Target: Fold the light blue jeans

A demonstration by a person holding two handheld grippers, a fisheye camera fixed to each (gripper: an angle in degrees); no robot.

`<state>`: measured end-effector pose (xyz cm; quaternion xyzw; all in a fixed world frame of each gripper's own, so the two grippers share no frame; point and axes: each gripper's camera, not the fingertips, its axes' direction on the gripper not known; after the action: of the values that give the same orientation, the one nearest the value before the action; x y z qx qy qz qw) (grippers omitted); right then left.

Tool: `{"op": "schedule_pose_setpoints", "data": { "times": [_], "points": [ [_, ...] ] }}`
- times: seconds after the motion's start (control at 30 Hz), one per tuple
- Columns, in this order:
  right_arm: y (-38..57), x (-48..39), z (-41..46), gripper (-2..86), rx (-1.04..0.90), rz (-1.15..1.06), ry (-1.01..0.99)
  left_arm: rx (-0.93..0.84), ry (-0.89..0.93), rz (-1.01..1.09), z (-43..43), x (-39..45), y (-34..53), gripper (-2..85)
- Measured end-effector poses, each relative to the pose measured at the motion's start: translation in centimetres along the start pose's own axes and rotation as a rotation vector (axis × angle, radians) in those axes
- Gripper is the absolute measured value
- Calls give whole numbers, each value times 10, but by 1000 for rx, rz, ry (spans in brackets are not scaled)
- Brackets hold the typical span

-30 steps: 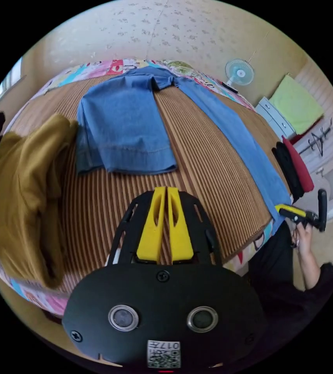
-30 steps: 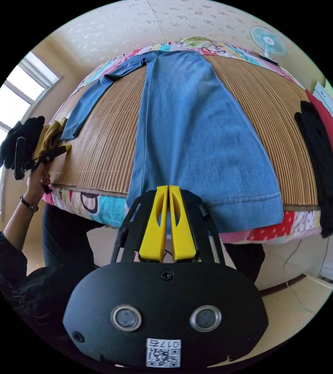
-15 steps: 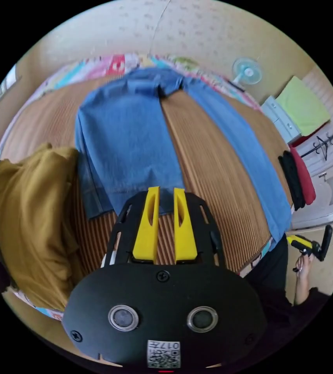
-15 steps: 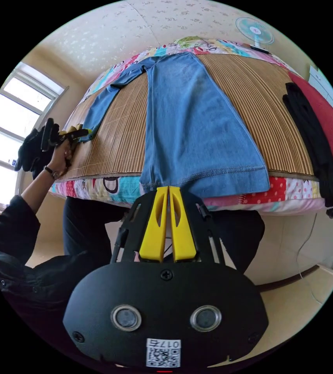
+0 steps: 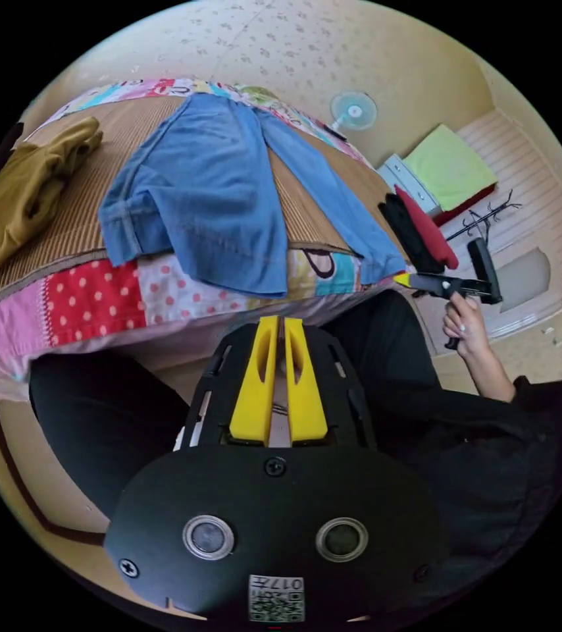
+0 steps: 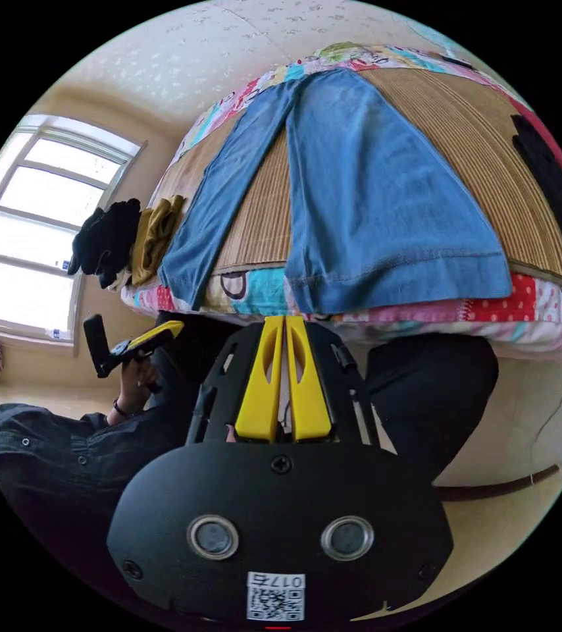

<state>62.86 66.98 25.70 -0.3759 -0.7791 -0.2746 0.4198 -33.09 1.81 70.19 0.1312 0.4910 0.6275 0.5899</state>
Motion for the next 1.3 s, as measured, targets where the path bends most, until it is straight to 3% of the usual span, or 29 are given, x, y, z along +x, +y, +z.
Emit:
{"op": "schedule_pose_setpoints", "data": {
  "times": [0.23,0.43,0.53,0.6,0.7,0.77,0.93,1.07,1.17,1.23,1.3],
  "points": [
    [-39,-43,5,70,-60,-102,-241,233,-86,-191,-109,-92,-23,98],
    [-63,-60,36,107,-163,-56,-313,41,-164,-220,-83,-142,-81,106],
    [-72,-69,49,63,-239,-47,-286,36,-210,-170,-85,-133,-81,64],
    [-74,-64,38,38,-253,-33,-294,-19,-163,-154,-86,-133,-82,34],
    [-64,-56,-5,28,-221,-48,-453,-54,90,-159,-105,-145,-72,27],
    [-50,-55,-40,25,-196,-83,-440,-8,301,-187,-131,-159,-49,19],
    [-7,-58,-82,23,-200,-149,-446,16,362,-222,-147,-167,2,15],
    [12,-61,-39,32,-254,-103,-313,-50,208,-314,-109,-160,25,29],
    [14,-54,-29,46,-247,-61,-370,-11,118,-393,-103,-156,36,43],
    [13,-43,-53,63,-156,-46,-394,44,83,-418,-114,-150,43,51],
    [13,-15,-110,101,46,37,-251,94,42,-408,-128,-142,47,54]
  ]
}}
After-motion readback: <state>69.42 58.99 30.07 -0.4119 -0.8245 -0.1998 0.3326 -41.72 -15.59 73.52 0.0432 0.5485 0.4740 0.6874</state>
